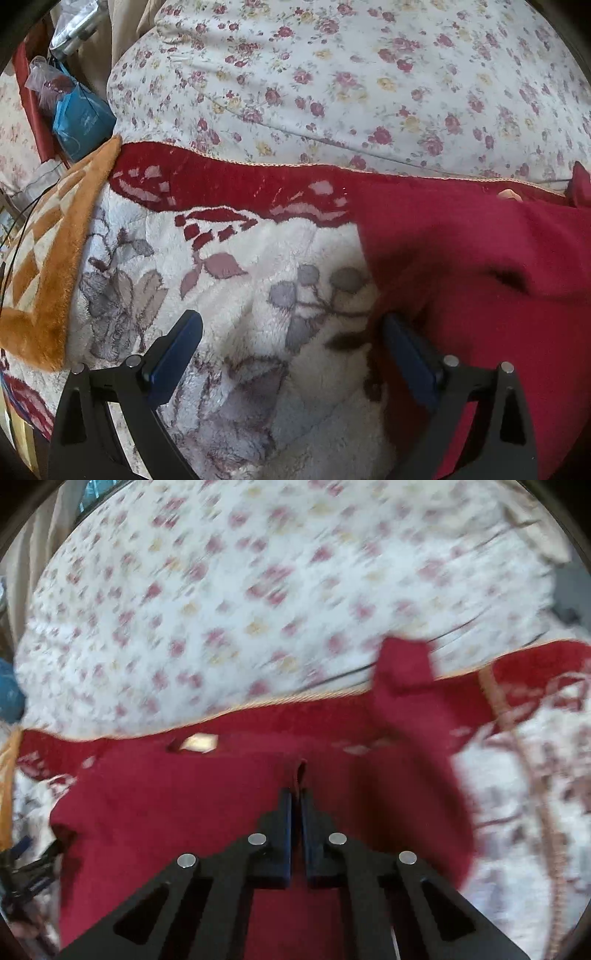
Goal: Fold small clothes
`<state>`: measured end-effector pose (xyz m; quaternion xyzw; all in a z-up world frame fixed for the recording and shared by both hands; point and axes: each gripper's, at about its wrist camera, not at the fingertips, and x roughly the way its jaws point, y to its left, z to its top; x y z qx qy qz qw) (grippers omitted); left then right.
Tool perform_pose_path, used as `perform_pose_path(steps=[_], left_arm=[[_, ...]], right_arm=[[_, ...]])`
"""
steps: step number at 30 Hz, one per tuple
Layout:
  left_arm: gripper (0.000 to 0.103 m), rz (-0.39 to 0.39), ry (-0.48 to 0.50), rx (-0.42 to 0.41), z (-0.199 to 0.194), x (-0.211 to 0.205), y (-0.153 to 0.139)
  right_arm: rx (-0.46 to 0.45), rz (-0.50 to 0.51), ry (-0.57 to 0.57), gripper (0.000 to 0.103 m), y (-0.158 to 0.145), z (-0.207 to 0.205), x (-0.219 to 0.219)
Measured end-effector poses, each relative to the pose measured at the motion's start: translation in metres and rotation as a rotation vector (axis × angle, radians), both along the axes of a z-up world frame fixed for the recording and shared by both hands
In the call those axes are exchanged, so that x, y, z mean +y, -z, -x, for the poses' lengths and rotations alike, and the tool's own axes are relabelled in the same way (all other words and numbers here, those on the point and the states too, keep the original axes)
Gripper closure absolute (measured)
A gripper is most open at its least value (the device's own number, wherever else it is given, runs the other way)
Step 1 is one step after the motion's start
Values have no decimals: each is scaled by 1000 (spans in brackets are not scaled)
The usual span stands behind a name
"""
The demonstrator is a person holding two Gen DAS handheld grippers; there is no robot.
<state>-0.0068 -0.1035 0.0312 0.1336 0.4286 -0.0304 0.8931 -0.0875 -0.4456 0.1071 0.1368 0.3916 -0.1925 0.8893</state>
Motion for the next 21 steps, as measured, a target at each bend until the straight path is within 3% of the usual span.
perform_pose_path(steps=[5, 7, 8, 9, 12, 15, 21], left_arm=[[6, 0, -14, 32, -3, 2, 9], [6, 14, -22, 43, -2, 4, 8], [6, 20, -26, 45, -2, 6, 7], [6, 26, -31, 48, -2, 7, 7], [6, 41, -46, 60, -3, 12, 10], [6, 74, -62, 75, -4, 17, 11], [6, 82, -65, 90, -6, 24, 17]], right_arm=[[117, -6, 17, 94, 13, -2, -10], [44, -8, 14, 75, -1, 5, 0], [3, -12, -11, 50, -10, 5, 7], [-32, -20, -67, 33, -18, 1, 20], [-44, -80, -327, 31, -26, -35, 73], [-30, -158, -555, 31, -15, -87, 131], [122, -20, -741, 31, 44, -186, 219]])
